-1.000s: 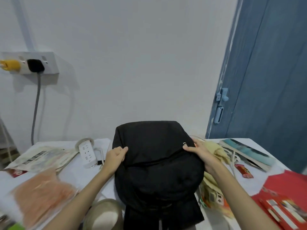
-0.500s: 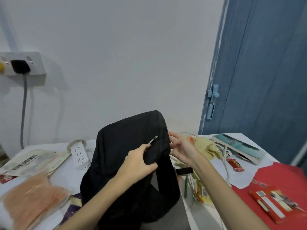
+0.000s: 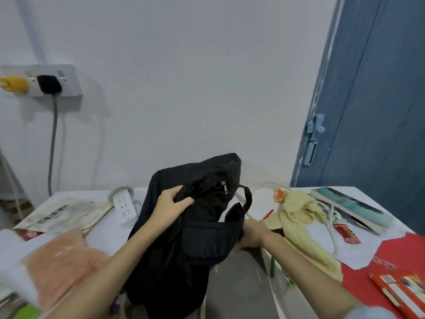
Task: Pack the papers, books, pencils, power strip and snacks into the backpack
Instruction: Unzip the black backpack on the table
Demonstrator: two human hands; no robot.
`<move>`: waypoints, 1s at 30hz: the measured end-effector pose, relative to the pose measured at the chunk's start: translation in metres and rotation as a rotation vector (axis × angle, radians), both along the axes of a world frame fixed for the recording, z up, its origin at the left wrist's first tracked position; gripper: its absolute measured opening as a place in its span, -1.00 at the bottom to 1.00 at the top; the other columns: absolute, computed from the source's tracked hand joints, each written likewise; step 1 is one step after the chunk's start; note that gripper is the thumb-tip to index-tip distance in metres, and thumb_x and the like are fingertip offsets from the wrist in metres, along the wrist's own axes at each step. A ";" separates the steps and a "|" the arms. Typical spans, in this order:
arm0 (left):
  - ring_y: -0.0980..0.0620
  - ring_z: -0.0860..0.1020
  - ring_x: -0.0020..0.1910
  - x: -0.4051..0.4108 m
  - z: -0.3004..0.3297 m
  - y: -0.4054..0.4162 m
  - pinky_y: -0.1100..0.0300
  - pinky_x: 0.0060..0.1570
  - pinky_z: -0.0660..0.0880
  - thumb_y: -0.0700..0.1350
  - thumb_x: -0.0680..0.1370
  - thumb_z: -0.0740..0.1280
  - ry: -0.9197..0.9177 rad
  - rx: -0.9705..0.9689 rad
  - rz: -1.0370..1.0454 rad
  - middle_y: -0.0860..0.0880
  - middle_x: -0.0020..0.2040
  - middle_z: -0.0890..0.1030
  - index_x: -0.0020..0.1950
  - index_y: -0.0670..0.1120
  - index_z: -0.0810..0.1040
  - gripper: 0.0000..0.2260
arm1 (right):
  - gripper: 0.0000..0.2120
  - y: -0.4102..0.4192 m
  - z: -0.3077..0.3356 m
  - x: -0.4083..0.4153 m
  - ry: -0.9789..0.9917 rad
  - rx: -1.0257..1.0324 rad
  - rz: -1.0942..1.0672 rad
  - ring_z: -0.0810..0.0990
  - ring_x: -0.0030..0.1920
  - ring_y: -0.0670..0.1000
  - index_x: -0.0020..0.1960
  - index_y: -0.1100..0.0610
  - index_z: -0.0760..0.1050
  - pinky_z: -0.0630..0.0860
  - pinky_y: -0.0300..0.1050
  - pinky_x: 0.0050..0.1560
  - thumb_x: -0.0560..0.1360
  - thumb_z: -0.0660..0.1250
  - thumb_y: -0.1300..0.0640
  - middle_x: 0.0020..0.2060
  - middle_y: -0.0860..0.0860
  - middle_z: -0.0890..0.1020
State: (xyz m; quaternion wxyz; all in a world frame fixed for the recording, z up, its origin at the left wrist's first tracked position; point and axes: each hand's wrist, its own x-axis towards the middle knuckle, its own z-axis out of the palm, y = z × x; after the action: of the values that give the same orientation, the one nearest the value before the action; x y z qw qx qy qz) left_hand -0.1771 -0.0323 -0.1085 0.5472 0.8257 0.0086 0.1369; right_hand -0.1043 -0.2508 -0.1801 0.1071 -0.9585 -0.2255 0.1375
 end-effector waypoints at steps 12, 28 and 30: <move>0.05 0.46 -0.25 0.022 0.004 -0.025 0.16 -0.18 0.37 -0.05 0.29 0.32 -0.038 -0.004 -0.132 -0.11 -0.29 0.50 -0.17 -0.36 0.50 -0.64 | -0.76 -0.066 0.090 -0.002 0.111 0.101 -0.128 0.52 0.08 0.05 0.12 0.05 0.52 0.42 -0.14 0.04 0.46 0.37 0.17 0.03 0.05 0.58; 0.12 0.54 0.04 0.025 -0.050 -0.113 0.27 0.06 0.43 0.28 0.48 0.20 0.272 0.347 -0.580 0.07 0.00 0.60 0.10 0.02 0.55 -0.60 | -0.72 -0.210 0.125 -0.067 -0.683 0.791 -1.078 0.46 0.11 0.17 0.22 0.25 0.34 0.37 -0.01 0.05 0.55 0.22 0.18 0.09 0.18 0.49; 0.08 0.51 0.15 0.024 -0.058 -0.102 0.20 0.15 0.41 0.34 0.47 0.15 0.261 0.475 -0.658 0.04 0.06 0.60 -0.05 0.09 0.56 -0.62 | -0.73 -0.198 0.115 -0.066 -0.697 0.955 -1.083 0.46 0.04 0.13 0.23 0.26 0.30 0.40 0.02 0.04 0.56 0.19 0.22 0.01 0.10 0.46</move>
State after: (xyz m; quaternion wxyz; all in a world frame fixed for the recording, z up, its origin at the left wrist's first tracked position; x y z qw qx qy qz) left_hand -0.1534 -0.1341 -0.1663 0.3504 0.8980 -0.2180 -0.1526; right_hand -0.1704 -0.4485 -0.0651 0.4810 -0.7732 0.2161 -0.3523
